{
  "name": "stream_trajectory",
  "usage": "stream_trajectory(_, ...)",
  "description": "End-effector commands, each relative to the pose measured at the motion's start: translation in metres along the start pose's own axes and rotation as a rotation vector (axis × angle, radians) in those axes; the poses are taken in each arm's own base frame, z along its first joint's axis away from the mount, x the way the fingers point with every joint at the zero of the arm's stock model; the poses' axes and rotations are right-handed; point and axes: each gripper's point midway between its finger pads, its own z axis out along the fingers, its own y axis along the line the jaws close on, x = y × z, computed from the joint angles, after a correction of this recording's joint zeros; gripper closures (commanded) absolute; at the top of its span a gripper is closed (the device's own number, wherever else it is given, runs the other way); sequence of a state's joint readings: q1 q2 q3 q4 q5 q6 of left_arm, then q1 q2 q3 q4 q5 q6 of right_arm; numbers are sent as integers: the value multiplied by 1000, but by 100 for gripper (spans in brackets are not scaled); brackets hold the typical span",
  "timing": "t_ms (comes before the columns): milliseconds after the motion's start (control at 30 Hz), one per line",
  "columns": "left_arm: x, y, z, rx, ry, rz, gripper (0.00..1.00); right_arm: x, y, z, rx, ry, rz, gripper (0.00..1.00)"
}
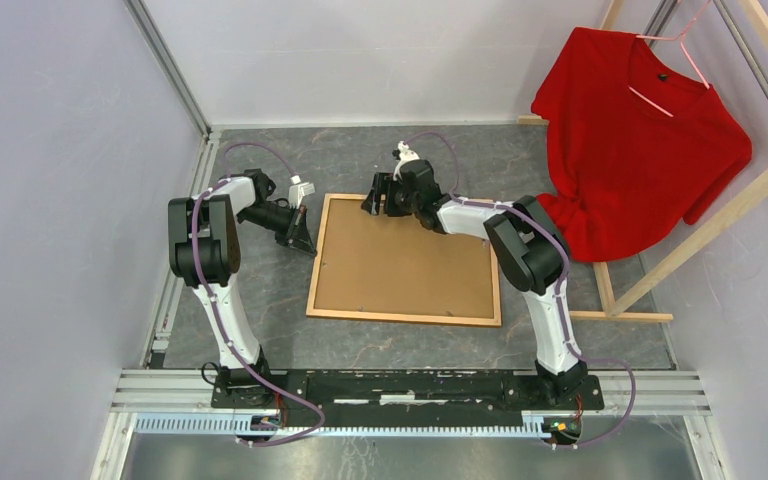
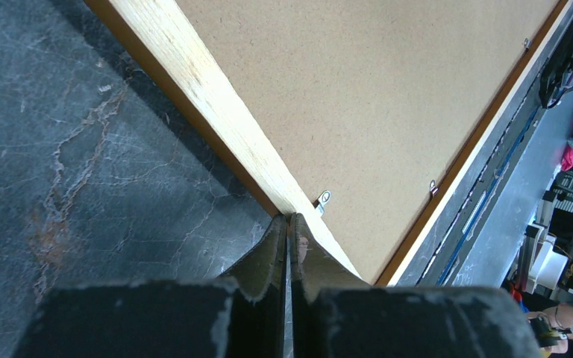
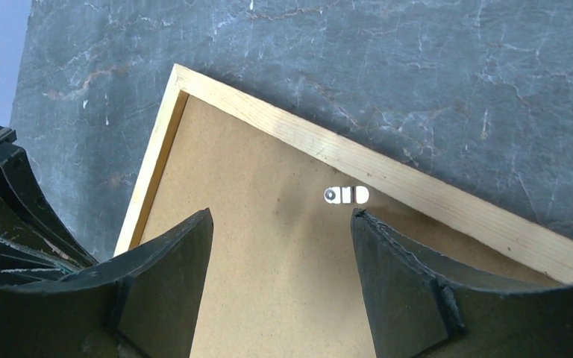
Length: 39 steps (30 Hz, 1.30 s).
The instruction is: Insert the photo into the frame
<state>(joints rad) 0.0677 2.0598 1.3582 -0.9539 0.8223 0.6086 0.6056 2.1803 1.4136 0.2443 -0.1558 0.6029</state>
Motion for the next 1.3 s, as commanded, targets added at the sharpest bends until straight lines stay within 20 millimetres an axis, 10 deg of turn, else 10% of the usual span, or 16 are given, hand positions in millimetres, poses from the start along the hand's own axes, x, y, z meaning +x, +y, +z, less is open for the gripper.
stream_trajectory(0,-6,14,2,-72,2,66,96,-4,-1,12,-10,-14,14,25)
stream_trajectory(867,-6,14,3,-78,10,78,96,-13,-3,19,-18,-33,41,28)
stream_trajectory(1267,-5,15,1,-93,15,85,97,-52,-52,-75,127,-166,33,20)
